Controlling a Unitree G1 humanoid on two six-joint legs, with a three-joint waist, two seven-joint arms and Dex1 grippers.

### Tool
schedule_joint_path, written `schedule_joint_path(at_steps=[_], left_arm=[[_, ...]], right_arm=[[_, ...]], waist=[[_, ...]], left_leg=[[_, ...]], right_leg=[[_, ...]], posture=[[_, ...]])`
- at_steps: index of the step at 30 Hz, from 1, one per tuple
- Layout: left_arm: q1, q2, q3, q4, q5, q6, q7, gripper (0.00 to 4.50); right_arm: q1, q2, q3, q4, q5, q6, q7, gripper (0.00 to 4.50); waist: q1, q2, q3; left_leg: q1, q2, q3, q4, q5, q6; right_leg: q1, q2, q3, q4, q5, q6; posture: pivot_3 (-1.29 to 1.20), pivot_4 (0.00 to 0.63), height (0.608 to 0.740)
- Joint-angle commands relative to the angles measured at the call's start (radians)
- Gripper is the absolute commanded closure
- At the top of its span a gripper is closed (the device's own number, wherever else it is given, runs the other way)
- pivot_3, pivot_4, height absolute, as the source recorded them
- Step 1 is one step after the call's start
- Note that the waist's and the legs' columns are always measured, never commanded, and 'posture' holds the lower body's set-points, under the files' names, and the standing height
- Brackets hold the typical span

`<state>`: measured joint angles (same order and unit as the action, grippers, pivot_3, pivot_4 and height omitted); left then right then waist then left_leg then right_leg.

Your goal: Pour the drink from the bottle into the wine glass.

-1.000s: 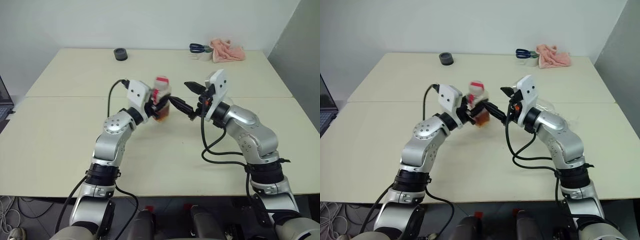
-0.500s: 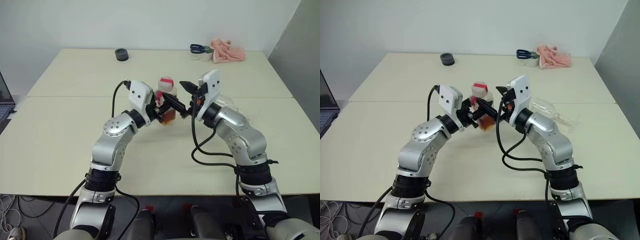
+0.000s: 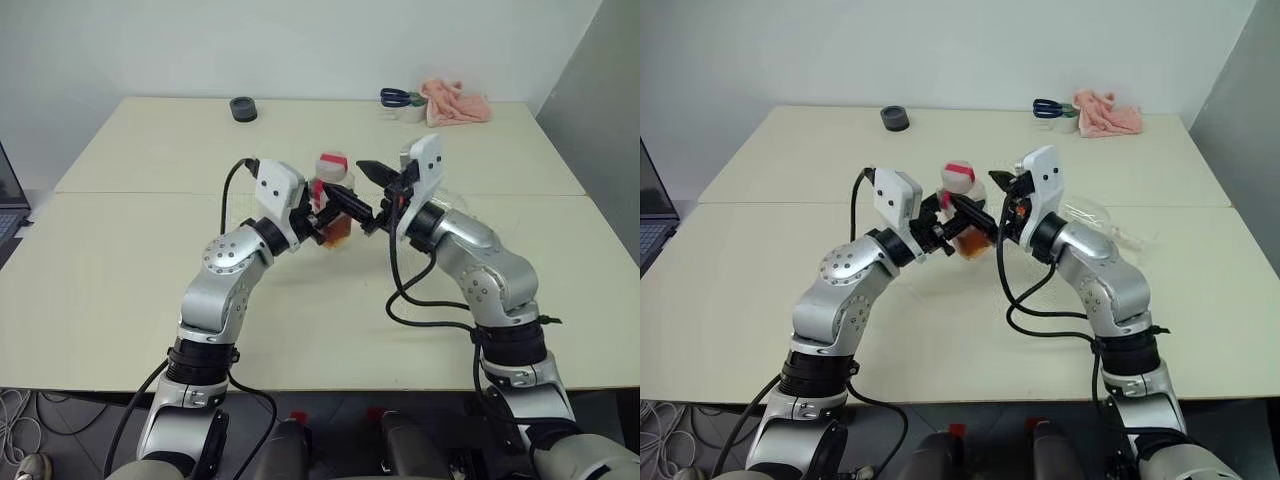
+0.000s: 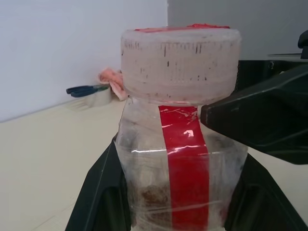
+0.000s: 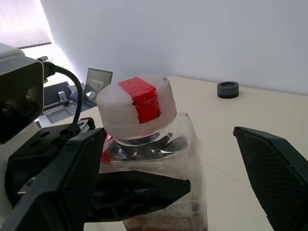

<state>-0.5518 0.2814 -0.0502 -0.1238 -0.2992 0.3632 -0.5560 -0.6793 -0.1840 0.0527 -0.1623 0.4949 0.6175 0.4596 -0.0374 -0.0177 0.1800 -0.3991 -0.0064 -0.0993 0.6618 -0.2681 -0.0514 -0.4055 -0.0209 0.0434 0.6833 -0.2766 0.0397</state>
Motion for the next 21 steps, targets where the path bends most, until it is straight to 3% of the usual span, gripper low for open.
schedule_joint_path(at_steps=[1, 10, 18, 21], left_arm=[[0.015, 0.001, -0.027, -0.022, 0.002, 0.004, -0.02, 2.7], [0.019, 0.004, -0.025, -0.03, -0.002, 0.008, -0.019, 2.7], [0.024, 0.006, -0.025, -0.035, -0.005, 0.014, -0.018, 2.7], [0.025, 0.007, -0.024, -0.033, -0.004, 0.012, -0.021, 2.7]], right_arm=[[-0.066, 0.011, -0.085, -0.048, 0.074, -0.002, -0.004, 0.0], [-0.071, 0.006, -0.135, -0.06, 0.152, 0.043, -0.006, 0.0], [-0.026, -0.146, 0.001, -0.095, -0.09, -0.258, 0.17, 0.0], [-0.021, -0.15, -0.024, -0.103, -0.065, -0.257, 0.173, 0.0]], waist=[[0.0, 0.0, 0.0], [0.0, 0.0, 0.0], [0.001, 0.001, 0.0], [0.002, 0.001, 0.0]], left_leg=[[0.0, 0.0, 0.0, 0.0, 0.0, 0.0], [0.0, 0.0, 0.0, 0.0, 0.0, 0.0], [0.0, 0.0, 0.001, 0.0, 0.0, 0.0], [0.0, 0.0, 0.0, 0.0, 0.0, 0.0]], right_leg=[[0.0, 0.0, 0.0, 0.0, 0.0, 0.0], [0.0, 0.0, 0.0, 0.0, 0.0, 0.0], [0.0, 0.0, 0.0, -0.001, 0.0, 0.0], [0.0, 0.0, 0.0, 0.0, 0.0, 0.0]], posture=[[0.0, 0.15, 0.74], [0.0, 0.15, 0.74], [0.0, 0.15, 0.74], [0.0, 0.15, 0.74]])
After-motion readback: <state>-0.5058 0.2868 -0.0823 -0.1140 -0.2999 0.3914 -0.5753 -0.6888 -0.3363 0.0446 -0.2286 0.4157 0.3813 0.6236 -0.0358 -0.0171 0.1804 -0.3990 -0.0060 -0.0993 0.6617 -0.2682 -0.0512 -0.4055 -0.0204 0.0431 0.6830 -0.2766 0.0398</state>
